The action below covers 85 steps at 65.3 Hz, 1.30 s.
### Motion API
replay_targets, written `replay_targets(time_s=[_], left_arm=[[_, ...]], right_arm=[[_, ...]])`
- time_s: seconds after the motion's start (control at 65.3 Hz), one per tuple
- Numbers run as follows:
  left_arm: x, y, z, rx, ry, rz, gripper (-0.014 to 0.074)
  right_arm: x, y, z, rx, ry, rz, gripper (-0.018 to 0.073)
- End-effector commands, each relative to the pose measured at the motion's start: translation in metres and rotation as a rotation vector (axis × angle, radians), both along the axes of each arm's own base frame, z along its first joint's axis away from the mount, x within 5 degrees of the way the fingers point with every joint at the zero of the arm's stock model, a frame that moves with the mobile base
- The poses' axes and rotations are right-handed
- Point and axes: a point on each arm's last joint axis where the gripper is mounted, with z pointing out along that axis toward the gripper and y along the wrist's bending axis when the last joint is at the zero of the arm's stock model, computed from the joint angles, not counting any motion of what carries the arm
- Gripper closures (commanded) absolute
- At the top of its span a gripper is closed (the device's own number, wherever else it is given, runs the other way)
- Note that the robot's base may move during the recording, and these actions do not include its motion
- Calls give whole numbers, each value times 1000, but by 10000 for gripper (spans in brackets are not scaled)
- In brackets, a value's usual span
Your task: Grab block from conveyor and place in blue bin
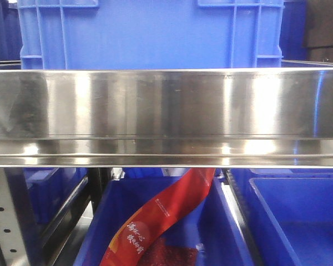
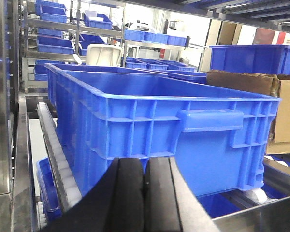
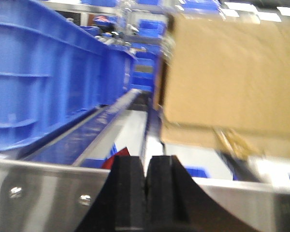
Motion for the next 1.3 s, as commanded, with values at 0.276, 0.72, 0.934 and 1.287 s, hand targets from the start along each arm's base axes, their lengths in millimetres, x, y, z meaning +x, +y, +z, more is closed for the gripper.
replay_targets(time_s=[0.276, 0.72, 0.934, 1.287], left_arm=[[-1, 1, 2, -11, -19, 6, 707], [-1, 1, 2, -11, -19, 6, 707], [-1, 1, 2, -11, -19, 6, 707], [-1, 7, -13, 67, -69, 85, 707]], right_arm=[[0, -1, 1, 26, -23, -23, 720], [0, -1, 1, 26, -23, -23, 720], [0, -1, 1, 26, -23, -23, 720], [0, -1, 1, 26, -23, -23, 720]])
